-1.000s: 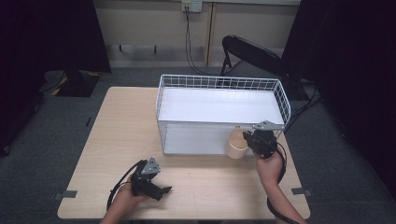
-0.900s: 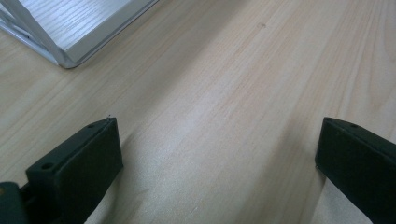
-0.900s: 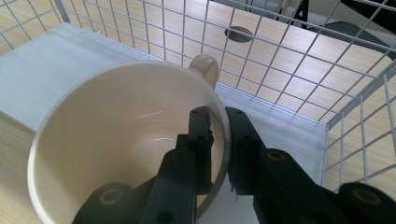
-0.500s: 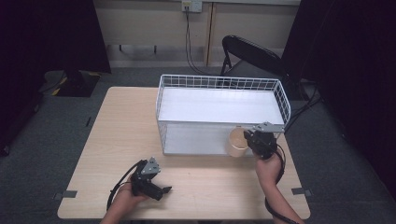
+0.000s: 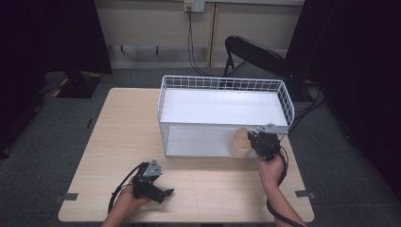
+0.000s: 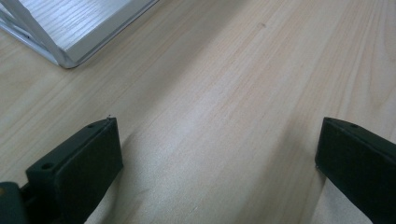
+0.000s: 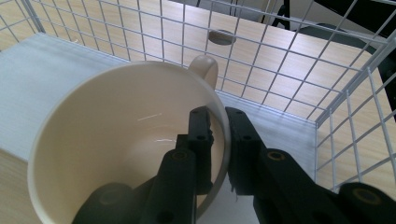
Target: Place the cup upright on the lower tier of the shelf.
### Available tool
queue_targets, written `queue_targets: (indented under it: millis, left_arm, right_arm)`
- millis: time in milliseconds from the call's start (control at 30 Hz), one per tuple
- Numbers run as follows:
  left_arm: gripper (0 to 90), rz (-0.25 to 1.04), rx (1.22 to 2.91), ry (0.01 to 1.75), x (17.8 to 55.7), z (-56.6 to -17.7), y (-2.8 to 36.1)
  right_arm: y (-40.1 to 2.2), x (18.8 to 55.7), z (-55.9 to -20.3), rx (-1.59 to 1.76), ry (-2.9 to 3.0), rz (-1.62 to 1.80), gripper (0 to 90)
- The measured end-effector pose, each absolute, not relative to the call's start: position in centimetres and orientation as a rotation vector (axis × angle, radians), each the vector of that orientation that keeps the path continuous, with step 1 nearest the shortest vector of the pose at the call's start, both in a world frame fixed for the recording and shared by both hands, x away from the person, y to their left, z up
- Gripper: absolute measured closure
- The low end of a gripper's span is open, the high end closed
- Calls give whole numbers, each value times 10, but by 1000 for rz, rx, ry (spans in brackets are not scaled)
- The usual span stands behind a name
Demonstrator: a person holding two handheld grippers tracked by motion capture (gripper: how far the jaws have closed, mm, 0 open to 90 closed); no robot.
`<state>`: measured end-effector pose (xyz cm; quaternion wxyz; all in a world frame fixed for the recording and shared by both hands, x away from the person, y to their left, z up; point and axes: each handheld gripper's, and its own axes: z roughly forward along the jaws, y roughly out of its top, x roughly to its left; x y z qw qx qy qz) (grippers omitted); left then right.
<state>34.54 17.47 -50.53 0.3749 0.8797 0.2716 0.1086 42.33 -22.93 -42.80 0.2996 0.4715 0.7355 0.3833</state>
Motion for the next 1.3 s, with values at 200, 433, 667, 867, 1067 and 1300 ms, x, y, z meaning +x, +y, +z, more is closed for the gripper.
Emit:
queue_targets:
  millis: [200, 433, 667, 867, 1067, 1300]
  left_arm:
    - [0, 278, 2251, 696, 345, -505, 175]
    - [0, 278, 2251, 697, 345, -505, 175]
    - [0, 278, 2251, 696, 345, -505, 175]
    - [0, 278, 2251, 697, 345, -505, 175]
    - [0, 278, 2251, 697, 345, -505, 175]
    - [0, 277, 2251, 697, 345, -505, 175]
  right_arm:
    - [-229, 424, -428, 1256, 1945, 1016, 818]
    - [-228, 425, -429, 1256, 1936, 1019, 817]
    - [-226, 426, -430, 1251, 1920, 1016, 817]
    - [-225, 426, -430, 1252, 1912, 1024, 812]
    - [-226, 426, -430, 1269, 1899, 1039, 801]
    - [-230, 425, -426, 1287, 1873, 1064, 683]
